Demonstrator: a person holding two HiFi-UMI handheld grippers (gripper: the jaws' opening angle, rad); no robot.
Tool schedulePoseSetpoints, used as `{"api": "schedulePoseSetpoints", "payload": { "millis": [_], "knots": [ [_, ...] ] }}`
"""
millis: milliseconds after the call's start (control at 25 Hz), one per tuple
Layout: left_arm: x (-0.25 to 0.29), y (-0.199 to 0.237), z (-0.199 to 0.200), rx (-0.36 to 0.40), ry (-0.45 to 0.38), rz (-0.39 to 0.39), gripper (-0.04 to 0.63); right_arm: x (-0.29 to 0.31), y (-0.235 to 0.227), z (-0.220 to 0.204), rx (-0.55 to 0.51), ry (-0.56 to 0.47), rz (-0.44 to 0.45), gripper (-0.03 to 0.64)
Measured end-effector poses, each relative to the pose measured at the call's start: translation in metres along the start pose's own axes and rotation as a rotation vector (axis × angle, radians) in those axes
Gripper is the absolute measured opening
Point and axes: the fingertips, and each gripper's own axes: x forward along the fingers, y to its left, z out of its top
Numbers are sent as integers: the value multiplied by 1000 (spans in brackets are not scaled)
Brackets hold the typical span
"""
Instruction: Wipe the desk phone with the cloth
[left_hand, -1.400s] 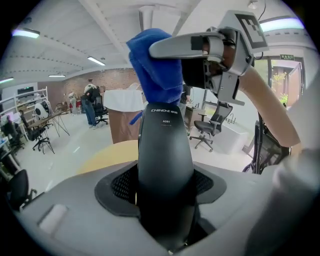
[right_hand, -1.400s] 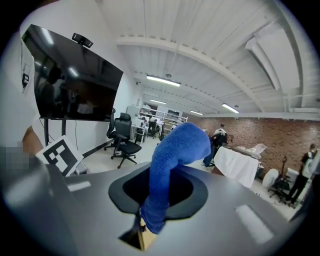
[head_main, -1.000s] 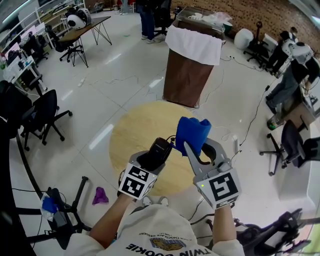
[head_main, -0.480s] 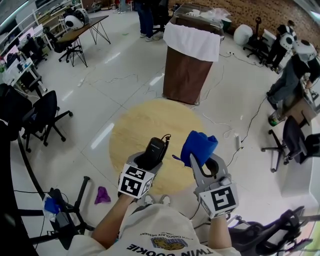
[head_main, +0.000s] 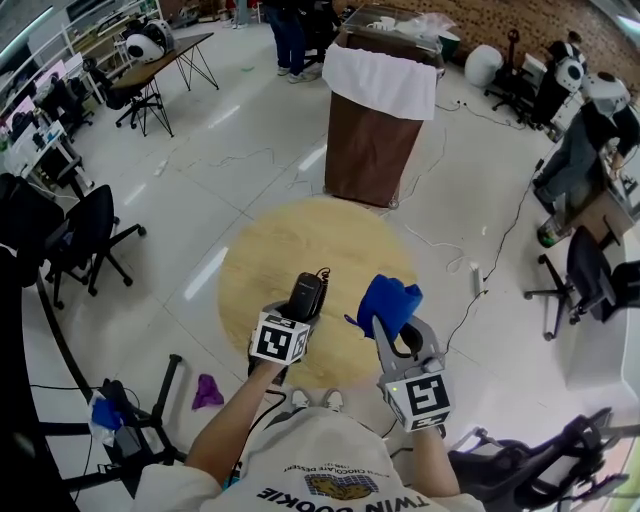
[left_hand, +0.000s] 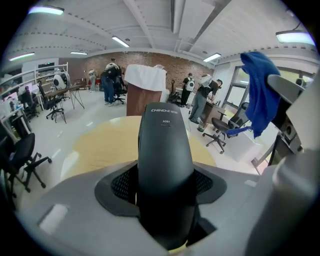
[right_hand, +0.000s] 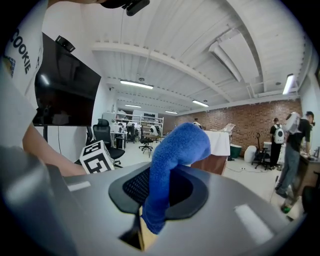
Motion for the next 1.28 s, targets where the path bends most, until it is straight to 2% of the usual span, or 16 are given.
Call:
{"api": "schedulePoseSetpoints", "payload": {
  "millis": [480,640,760,1000,1200,1280],
  "knots": [
    [82,47,-50,-121,202,82,267,-4,9,-34,50,72,20,60],
    [93,48,-66,-169,257,76,268,-6,11,-38,60,84,26,60],
    [99,55,-62,-150,240,103,268,-6,9,-39,58,90,27,60],
    [102,57,-63,-170,237,108,275,-3,8,-42,67,97,30,60],
    [102,49,-68,-171,272,74,285,0,10,-43,72,101,45,60],
    [103,51,-65,-159,255,73,294,2,12,-44,74,101,52,60]
  ]
}}
